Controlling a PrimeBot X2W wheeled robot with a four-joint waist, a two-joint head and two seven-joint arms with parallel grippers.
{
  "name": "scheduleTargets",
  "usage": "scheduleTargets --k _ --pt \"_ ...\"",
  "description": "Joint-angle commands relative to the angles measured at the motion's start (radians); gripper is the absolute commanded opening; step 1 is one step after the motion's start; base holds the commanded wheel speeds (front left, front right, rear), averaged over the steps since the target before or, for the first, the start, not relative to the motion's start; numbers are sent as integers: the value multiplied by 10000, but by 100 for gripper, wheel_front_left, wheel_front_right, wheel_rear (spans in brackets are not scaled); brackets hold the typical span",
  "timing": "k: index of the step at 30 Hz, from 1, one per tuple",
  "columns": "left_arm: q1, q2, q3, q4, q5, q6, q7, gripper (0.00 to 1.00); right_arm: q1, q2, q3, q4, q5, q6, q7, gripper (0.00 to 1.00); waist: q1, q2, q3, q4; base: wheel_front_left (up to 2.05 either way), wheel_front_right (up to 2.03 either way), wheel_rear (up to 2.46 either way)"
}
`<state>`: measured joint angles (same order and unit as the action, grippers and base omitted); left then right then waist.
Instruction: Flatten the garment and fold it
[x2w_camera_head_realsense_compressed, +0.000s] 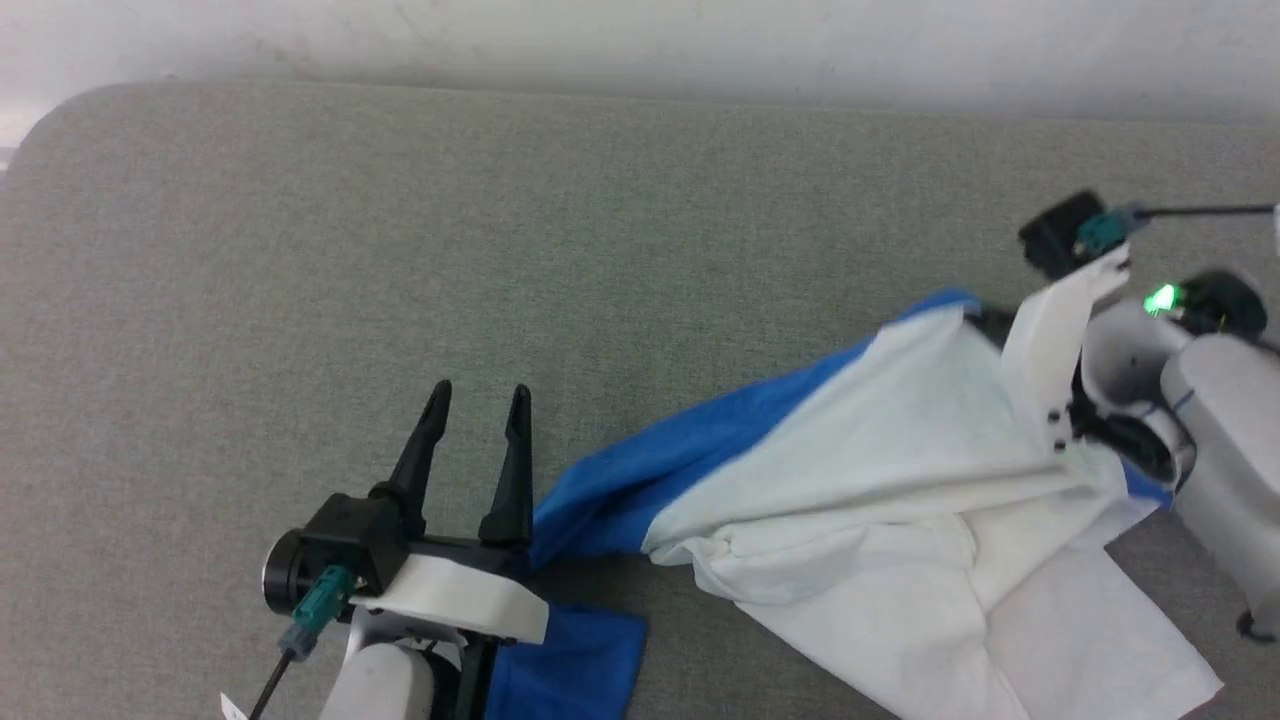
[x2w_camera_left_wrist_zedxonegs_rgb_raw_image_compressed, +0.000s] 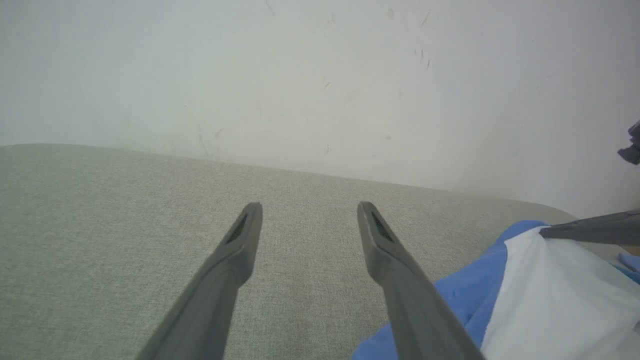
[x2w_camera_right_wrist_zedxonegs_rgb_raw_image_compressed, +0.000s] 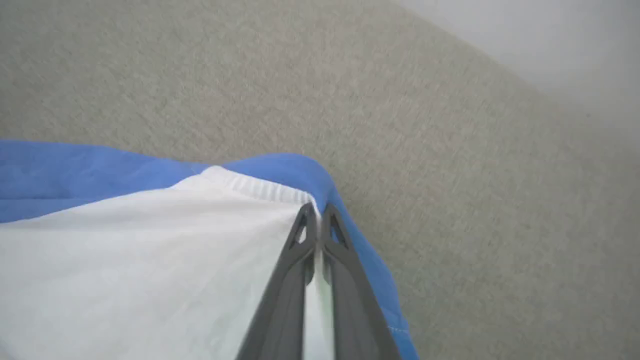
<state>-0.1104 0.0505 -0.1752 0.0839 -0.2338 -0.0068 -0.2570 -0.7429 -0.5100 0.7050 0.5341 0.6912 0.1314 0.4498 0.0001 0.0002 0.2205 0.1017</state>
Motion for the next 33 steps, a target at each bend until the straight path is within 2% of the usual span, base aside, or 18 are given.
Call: scheduleTargets --k 1,4,12,14,15,20,24,26,28,33 --pt "-155 -3 -61 34 18 5 -47 100 -452 114 -108 130 -253 -7 -595 0 -1 -2 12 70 0 0 0" --pt "-240 -3 -155 18 18 -21 -47 100 -1073 410 -301 641 -719 -7 -1797 0 -1 -2 123 201 0 0 0" --pt "-424 -3 -415 -6 -73 21 -47 100 -1689 1234 217 2778 -1183 -7 -3317 0 -1 -2 514 520 0 0 0" --pt "-460 -3 -464 -1 -102 55 -47 100 -1640 1353 333 3329 -1190 -7 -3769 49 -1 -2 569 545 0 0 0" --pt "-480 -3 -487 0 -116 76 -47 100 -1611 1403 358 3608 -1165 -7 -3988 100 -1 -2 590 548 0 0 0" --pt "-480 -3 -465 82 -135 145 -47 100 -1650 1632 230 4397 -1199 -7 -5846 100 -1 -2 480 388 0 0 0" --pt "-349 -3 -267 207 -29 138 -47 100 -1456 1748 -190 4281 -1100 -7 -6972 100 -1 -2 138 117 0 0 0" --pt "-246 -3 -130 269 36 120 -47 100 -1185 1718 -617 3807 -1100 -7 -7092 100 -1 -2 -73 -45 0 0 0" --pt "-150 -2 0 313 108 102 -47 100 -734 1570 -1434 2773 -1290 -7 -7106 100 -1 -2 -280 -213 0 0 0" --pt "8 78 311 524 245 17 -47 100 1609 1542 -3422 294 -2163 -7 -7112 100 -1 -2 -751 -574 0 0 0"
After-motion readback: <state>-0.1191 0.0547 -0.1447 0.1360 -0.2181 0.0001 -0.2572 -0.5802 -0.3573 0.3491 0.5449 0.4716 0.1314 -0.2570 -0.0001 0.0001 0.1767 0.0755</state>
